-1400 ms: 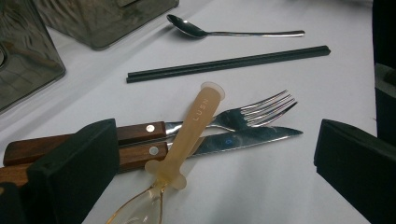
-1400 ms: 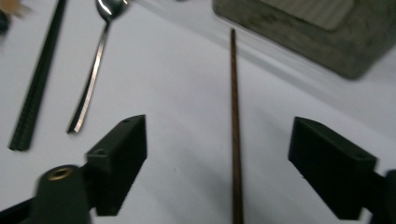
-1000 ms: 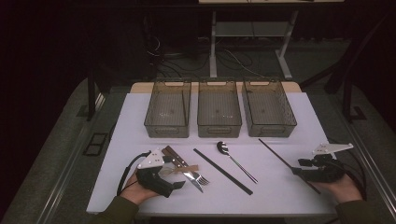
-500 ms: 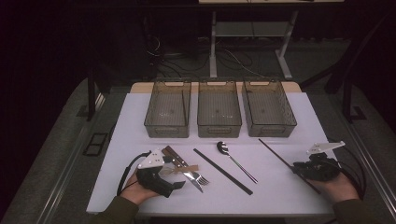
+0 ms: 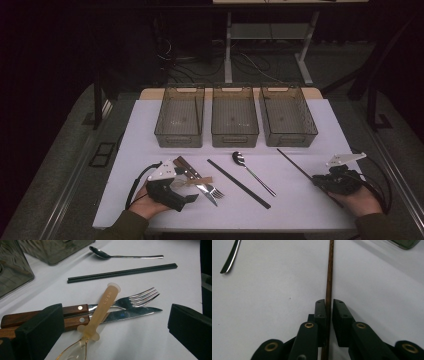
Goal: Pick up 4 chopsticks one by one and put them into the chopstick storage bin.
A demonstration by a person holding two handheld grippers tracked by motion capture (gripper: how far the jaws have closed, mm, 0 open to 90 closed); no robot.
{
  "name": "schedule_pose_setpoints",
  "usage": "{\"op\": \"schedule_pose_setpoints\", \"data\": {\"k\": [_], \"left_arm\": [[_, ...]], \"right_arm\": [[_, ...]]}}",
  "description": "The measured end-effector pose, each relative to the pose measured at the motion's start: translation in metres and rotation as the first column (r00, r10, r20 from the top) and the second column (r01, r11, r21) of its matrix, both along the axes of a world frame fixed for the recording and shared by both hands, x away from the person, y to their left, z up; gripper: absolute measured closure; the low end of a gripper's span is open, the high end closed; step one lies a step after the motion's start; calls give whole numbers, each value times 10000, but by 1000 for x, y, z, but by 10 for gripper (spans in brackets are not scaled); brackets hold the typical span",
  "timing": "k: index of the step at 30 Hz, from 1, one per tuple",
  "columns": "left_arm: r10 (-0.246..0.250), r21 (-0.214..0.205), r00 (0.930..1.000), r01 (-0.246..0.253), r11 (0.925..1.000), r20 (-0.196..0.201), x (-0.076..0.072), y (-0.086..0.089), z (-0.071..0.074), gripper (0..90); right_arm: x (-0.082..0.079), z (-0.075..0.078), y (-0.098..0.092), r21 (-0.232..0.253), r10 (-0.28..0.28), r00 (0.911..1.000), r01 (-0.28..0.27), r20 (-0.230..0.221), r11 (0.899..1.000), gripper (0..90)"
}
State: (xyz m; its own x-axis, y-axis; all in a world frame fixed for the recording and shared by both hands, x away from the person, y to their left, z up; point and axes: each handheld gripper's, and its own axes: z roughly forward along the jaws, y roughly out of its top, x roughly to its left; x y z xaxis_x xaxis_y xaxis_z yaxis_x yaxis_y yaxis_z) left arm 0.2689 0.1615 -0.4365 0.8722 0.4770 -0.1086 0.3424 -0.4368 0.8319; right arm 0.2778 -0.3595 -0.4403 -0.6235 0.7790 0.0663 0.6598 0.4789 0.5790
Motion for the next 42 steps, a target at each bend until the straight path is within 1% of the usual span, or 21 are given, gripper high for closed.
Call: {"op": "schedule_pose_setpoints", "data": {"k": [2, 6, 9, 14, 18, 19, 23, 28, 31, 34, 36, 37, 39, 42], "left_arm": [[-10, 9, 10000, 10, 10000, -1, 0, 0, 0, 0], [-7, 4, 10000, 7, 10000, 5, 0, 0, 0, 0], [-9, 4, 10000, 9, 10000, 9, 0, 0, 0, 0], [-18, 15, 10000, 18, 10000, 26, 0, 0, 0, 0], [53, 21, 10000, -53, 10000, 10, 0, 0, 0, 5], [50, 52, 10000, -50, 10000, 24, 0, 0, 0, 11], [77, 62, 10000, -77, 10000, 17, 0, 0, 0, 14], [82, 14, 10000, -82, 10000, 15, 0, 0, 0, 14], [110, -78, 9999, -111, 9999, -66, 0, 0, 0, 13], [134, -13, 9999, -135, 9999, -77, -1, 0, 0, 13], [169, -28, 9998, -169, 9999, -50, -1, 0, 0, 13], [183, -49, 9998, -183, 9998, -51, -1, 0, 0, 13], [215, -76, 9998, -215, 9997, -55, -1, 0, 0, 13], [269, -60, 9996, -269, 9996, -36, -1, 1, 0, 14]], "right_arm": [[0, 0, 0, 17, 35, 10000, -35, 73, 10000, 828], [0, -1, -1, 47, 76, 9999, -77, 75, 10000, 836], [0, -1, 0, -18, 168, 9998, -168, 143, 9999, 840], [1, 0, -1, 78, 145, 9999, -145, -39, 9999, 842], [1, 1, -1, 71, 171, 9998, -171, -44, 9998, 841], [1, 1, -2, 73, 172, 9999, -172, 19, 9998, 842], [1, 4, -2, 277, 201, 9998, -202, 53, 9994, 841], [0, 6, -2, 356, 258, 9996, -261, 103, 9990, 841], [0, 8, -3, 437, 282, 9995, -288, 136, 9986, 841], [-1, 10, -2, 532, 317, 9994, -323, 130, 9981, 841], [-1, 11, -1, 617, 425, 9989, -437, 213, 9971, 841], [-1, 12, 0, 697, 447, 9989, -458, 164, 9965, 841], [-1, 13, 1, 803, 565, 9980, -586, 283, 9950, 841], [-2, 16, 4, 1015, 650, 9976, -673, 258, 9926, 841]]}}
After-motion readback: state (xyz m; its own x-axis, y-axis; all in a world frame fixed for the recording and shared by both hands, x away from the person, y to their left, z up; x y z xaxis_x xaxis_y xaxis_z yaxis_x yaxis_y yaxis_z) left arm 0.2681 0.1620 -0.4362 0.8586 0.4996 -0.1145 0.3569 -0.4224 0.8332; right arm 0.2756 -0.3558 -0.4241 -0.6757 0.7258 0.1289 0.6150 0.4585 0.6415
